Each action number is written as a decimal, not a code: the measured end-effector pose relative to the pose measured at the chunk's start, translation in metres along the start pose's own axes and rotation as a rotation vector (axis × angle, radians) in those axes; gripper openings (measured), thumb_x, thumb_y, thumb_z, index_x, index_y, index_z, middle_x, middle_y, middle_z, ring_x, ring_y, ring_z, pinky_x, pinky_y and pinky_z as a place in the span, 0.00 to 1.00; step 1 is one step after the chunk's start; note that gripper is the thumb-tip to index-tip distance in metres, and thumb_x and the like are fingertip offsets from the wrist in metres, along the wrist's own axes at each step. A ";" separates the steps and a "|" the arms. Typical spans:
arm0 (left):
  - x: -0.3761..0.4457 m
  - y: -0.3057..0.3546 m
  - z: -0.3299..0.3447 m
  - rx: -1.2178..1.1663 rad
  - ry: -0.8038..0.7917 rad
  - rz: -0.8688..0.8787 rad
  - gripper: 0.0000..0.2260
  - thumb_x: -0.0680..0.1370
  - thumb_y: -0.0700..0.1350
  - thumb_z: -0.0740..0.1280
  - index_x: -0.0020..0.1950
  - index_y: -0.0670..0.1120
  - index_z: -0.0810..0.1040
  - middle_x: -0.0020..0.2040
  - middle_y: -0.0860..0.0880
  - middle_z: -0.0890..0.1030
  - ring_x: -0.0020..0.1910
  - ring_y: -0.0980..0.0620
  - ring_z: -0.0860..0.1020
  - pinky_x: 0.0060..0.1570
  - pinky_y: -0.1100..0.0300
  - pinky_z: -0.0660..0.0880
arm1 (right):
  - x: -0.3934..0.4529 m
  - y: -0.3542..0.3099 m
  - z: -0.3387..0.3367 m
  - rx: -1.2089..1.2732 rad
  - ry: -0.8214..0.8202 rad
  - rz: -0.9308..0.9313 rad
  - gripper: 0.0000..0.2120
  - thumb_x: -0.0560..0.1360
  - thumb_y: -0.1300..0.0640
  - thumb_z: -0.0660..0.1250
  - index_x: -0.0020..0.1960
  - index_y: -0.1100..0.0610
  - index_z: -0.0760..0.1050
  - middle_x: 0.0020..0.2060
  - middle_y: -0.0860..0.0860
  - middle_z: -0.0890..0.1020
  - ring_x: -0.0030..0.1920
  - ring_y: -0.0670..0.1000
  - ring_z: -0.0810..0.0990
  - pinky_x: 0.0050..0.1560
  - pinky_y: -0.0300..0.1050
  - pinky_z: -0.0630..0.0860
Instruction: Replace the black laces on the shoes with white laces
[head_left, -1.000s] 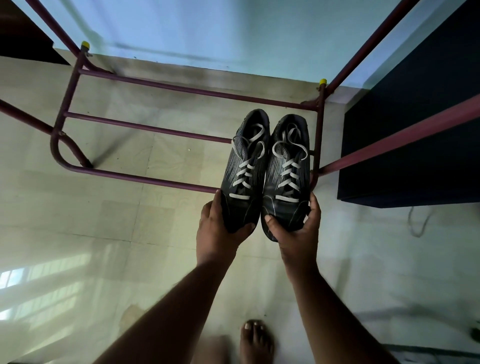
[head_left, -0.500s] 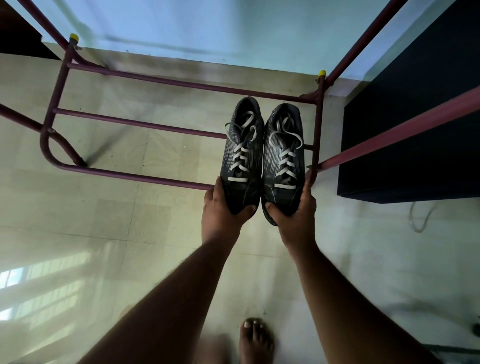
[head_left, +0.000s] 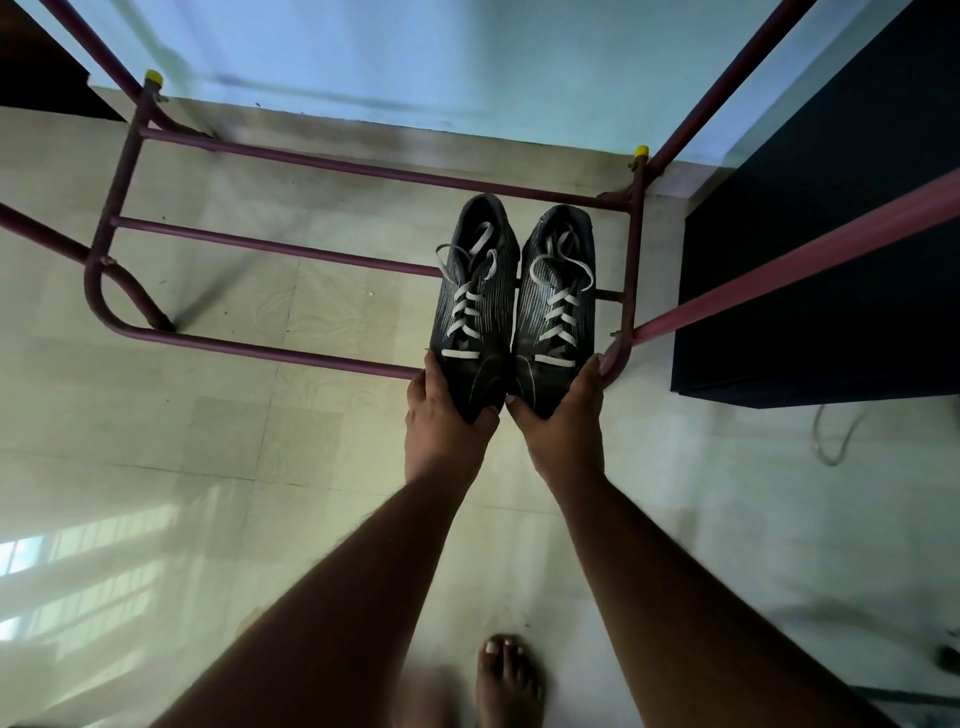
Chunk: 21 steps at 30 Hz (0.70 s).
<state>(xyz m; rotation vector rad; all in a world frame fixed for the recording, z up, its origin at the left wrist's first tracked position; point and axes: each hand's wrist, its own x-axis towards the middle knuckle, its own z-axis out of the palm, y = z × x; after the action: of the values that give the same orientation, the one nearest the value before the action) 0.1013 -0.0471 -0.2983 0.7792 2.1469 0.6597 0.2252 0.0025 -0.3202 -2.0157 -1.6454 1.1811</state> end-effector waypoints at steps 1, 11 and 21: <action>0.001 0.000 0.000 -0.009 -0.006 -0.003 0.45 0.73 0.54 0.74 0.83 0.53 0.50 0.76 0.43 0.65 0.70 0.40 0.71 0.65 0.45 0.74 | 0.000 -0.001 -0.001 -0.022 -0.004 0.003 0.54 0.74 0.44 0.75 0.83 0.57 0.41 0.82 0.57 0.52 0.79 0.58 0.59 0.71 0.48 0.66; 0.003 -0.001 -0.004 -0.025 -0.014 0.005 0.45 0.74 0.52 0.75 0.83 0.53 0.51 0.76 0.44 0.64 0.70 0.43 0.72 0.62 0.54 0.71 | 0.000 -0.006 -0.003 -0.085 -0.025 0.024 0.54 0.74 0.43 0.74 0.83 0.56 0.40 0.81 0.57 0.54 0.77 0.60 0.64 0.69 0.53 0.70; -0.018 0.005 -0.027 -0.114 -0.132 -0.079 0.48 0.75 0.59 0.73 0.84 0.50 0.46 0.82 0.47 0.55 0.80 0.44 0.59 0.77 0.45 0.61 | -0.026 -0.020 -0.019 0.117 -0.017 0.070 0.44 0.76 0.41 0.71 0.82 0.57 0.53 0.77 0.57 0.62 0.77 0.56 0.65 0.74 0.48 0.66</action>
<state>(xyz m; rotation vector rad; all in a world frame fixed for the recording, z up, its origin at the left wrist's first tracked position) 0.0914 -0.0615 -0.2703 0.6545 1.9912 0.6645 0.2249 -0.0102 -0.2843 -2.0101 -1.4878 1.2905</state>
